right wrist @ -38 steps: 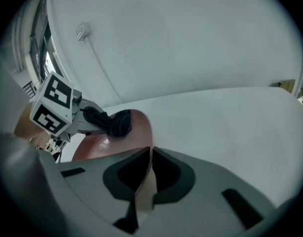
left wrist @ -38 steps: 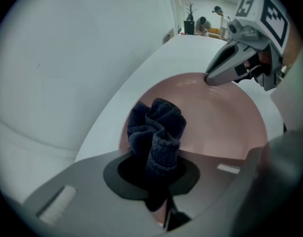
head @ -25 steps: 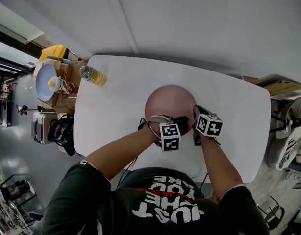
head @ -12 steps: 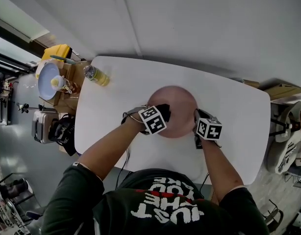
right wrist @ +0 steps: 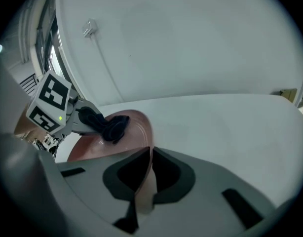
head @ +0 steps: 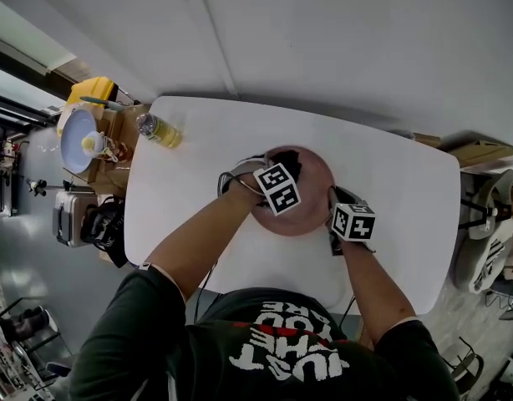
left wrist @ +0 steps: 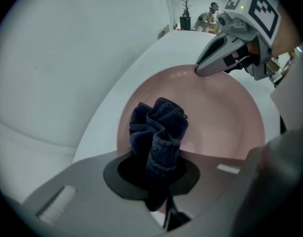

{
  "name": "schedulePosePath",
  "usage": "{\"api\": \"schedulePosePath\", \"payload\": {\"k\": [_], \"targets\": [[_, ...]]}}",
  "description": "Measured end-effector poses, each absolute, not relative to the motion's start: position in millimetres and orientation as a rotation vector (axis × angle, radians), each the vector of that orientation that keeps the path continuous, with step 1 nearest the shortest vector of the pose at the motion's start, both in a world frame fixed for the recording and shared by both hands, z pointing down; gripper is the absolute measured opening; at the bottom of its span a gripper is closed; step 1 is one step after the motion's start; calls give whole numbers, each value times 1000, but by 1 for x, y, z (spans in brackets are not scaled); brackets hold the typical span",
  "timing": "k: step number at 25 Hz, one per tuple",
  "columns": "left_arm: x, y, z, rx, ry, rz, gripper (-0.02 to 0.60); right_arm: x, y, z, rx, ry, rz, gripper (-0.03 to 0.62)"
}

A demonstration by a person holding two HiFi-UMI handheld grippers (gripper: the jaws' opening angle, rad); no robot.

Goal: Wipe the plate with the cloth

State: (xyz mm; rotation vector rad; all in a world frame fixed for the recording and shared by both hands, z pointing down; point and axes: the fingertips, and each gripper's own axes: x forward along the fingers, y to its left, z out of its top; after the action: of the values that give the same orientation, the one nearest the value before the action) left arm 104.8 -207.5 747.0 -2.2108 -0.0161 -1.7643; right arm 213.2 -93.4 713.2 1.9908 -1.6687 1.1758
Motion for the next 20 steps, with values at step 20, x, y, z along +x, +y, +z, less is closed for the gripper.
{"api": "schedulePosePath", "payload": {"k": [20], "targets": [[87, -61, 743, -2281, -440, -1555, 48, 213, -89, 732, 1766, -1737, 1447, 37]]}}
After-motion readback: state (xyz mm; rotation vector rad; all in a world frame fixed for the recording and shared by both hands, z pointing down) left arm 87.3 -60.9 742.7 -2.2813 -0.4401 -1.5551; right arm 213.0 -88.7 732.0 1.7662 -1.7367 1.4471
